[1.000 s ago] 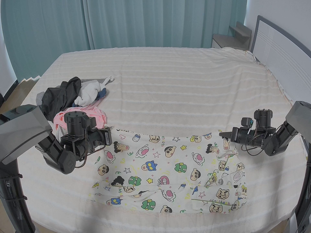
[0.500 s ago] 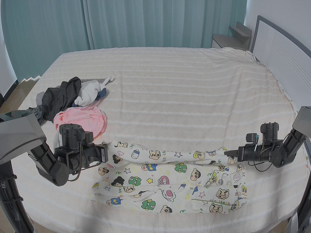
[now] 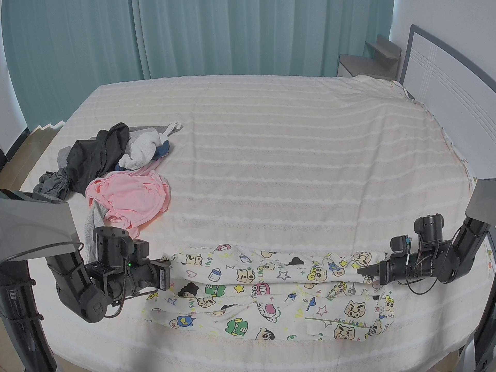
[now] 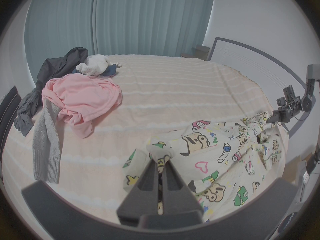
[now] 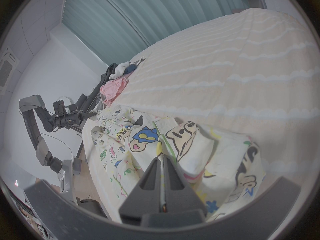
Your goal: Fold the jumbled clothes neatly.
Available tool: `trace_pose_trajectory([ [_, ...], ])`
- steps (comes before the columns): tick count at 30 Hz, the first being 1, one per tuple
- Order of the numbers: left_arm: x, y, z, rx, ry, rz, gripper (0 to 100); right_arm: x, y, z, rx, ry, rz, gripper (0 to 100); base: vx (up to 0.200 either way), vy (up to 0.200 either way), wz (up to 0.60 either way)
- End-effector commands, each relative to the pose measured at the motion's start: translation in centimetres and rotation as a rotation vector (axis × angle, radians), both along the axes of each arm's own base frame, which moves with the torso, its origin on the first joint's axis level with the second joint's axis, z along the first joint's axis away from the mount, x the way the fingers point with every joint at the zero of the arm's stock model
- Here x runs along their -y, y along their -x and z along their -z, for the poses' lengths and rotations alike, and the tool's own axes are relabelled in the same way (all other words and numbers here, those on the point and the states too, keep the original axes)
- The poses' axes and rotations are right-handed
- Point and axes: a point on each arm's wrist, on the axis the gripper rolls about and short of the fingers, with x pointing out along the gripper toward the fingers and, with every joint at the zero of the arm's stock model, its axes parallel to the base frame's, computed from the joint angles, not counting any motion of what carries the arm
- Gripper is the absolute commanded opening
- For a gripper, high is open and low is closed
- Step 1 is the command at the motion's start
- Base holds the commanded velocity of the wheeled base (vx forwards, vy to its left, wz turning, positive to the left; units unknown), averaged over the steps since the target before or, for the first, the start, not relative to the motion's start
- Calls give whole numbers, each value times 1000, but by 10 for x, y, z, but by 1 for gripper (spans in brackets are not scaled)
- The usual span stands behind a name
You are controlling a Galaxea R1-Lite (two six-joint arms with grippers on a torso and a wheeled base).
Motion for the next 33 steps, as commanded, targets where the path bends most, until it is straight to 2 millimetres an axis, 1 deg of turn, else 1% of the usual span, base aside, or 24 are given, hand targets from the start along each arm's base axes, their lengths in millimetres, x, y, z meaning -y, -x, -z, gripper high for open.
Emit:
trace_pose_trajectory([
  [1, -2, 11, 26, -84, -31, 8, 0, -1, 7, 7, -32, 9, -11, 0, 0, 0, 0],
  [8, -2, 18, 44, -112, -43, 15, 0, 0, 17, 14, -56, 31, -30, 0, 0, 0, 0],
  [11, -1, 18, 47, -102, -40, 19, 0, -1, 21, 15, -65, 40, -33, 0, 0, 0, 0],
  [19, -1, 20, 53, -92, -41, 13, 0, 0, 23, 18, -69, 67, -29, 0, 0, 0, 0],
  [20, -1, 23, 54, -101, -44, 14, 0, 0, 26, 19, -77, 68, -29, 100, 0, 0, 0],
  [22, -2, 26, 54, -111, -47, 14, 0, 0, 29, 19, -85, 68, -30, 100, 0, 0, 0],
  [23, -3, 27, 54, -114, -48, 14, 100, 0, 31, 20, -92, 68, -30, 100, 0, 0, 0],
  [28, -2, 25, 52, -86, -36, 11, 100, 1, 33, 19, -95, 67, -27, 100, 0, 0, 0],
  [29, -2, 25, 50, -57, -27, 6, 100, 2, 34, 18, -93, 68, -22, 100, 0, 0, 0],
  [33, -7, 28, 47, -34, -9, -15, 100, 6, 35, 15, -88, 91, 13, 100, 0, 0, 0],
])
